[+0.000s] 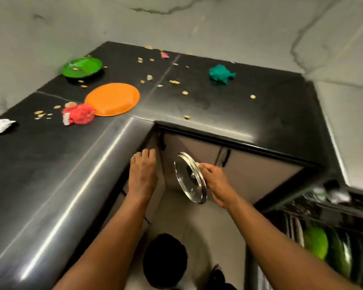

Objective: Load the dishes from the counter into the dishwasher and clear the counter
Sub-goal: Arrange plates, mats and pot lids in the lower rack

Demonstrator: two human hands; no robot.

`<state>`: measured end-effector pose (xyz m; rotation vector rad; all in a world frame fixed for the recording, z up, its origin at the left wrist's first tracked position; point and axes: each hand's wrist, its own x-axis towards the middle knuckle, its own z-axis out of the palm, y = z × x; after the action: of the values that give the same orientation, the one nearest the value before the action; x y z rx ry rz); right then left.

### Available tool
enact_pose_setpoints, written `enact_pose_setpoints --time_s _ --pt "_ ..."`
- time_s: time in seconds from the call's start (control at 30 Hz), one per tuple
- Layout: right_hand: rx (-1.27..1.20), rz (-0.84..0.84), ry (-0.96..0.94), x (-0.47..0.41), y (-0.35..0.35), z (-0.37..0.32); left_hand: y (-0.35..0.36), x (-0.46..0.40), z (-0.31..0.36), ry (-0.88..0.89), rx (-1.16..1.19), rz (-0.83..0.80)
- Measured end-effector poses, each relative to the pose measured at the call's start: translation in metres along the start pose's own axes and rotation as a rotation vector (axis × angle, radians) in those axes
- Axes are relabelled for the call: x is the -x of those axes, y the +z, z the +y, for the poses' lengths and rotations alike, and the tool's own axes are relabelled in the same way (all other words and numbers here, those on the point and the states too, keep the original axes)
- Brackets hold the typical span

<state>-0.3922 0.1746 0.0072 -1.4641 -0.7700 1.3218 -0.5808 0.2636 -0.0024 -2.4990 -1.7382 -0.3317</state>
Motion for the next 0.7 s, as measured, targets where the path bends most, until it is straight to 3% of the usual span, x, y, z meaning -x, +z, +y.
enact_pose_setpoints --time_s 0.1,0.4,0.7 --pt "-0.022 0.114 0.061 0.040 -0.059 0.035 0.021 0.023 0.058 0.119 0.063 -0.027" --pt "-0.165 0.664 0.252 0.194 -0.245 0.180 0.106 0.128 0.268 0.598 0.111 -0.432" --pt "-0.105 1.029 0.398 0.301 -0.402 0.325 0.217 0.268 0.450 0.790 0.230 -0.972"
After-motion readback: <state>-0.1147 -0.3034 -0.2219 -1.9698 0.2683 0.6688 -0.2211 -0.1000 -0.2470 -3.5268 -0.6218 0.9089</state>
